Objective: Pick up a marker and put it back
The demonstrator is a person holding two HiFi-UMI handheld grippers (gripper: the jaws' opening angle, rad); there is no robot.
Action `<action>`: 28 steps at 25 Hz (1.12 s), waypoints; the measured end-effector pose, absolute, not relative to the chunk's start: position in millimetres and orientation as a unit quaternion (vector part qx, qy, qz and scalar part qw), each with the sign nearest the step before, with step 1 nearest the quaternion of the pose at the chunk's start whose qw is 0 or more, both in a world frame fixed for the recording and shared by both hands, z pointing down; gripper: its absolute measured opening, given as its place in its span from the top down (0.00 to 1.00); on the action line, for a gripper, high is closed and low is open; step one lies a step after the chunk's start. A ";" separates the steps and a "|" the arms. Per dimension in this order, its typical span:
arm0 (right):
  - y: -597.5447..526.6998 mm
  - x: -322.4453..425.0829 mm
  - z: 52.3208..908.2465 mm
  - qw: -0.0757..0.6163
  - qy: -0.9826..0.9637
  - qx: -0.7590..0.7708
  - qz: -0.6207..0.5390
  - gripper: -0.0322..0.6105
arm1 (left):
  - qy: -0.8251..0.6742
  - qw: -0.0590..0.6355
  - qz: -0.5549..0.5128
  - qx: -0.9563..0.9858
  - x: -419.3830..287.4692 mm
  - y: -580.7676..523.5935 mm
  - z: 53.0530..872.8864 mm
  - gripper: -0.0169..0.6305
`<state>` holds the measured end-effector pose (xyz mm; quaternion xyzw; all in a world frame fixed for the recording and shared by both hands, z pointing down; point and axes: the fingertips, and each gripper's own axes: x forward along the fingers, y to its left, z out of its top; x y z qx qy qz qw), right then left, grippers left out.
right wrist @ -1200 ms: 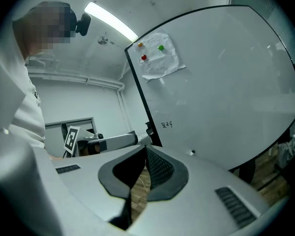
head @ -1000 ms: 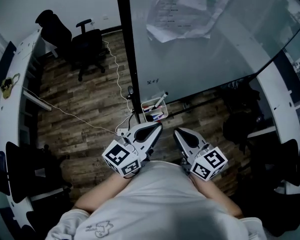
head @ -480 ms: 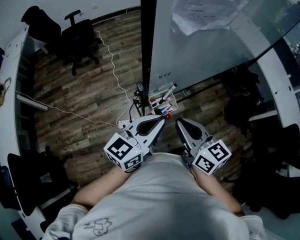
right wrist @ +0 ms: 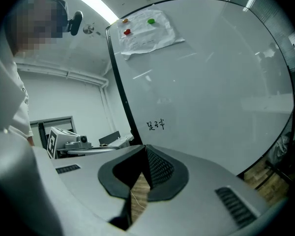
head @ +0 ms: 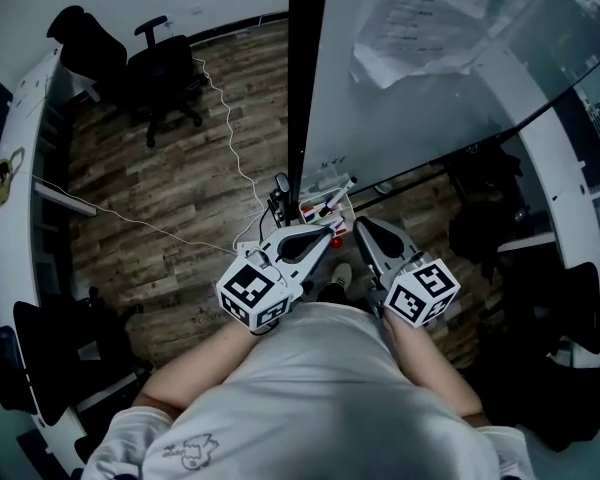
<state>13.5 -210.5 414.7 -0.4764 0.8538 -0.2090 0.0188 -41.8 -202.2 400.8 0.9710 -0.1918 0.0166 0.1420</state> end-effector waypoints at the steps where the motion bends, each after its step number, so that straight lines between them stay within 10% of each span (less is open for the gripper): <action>1: -216.0 16.9 416.2 0.017 0.854 -0.476 -0.210 0.93 | -0.195 0.146 0.017 0.970 -41.2 -205.6 402.6 0.97; 28: -289.7 49.3 517.2 -0.019 0.860 -0.420 -0.288 0.93 | -0.270 0.174 0.070 0.945 3.0 -267.2 471.2 0.97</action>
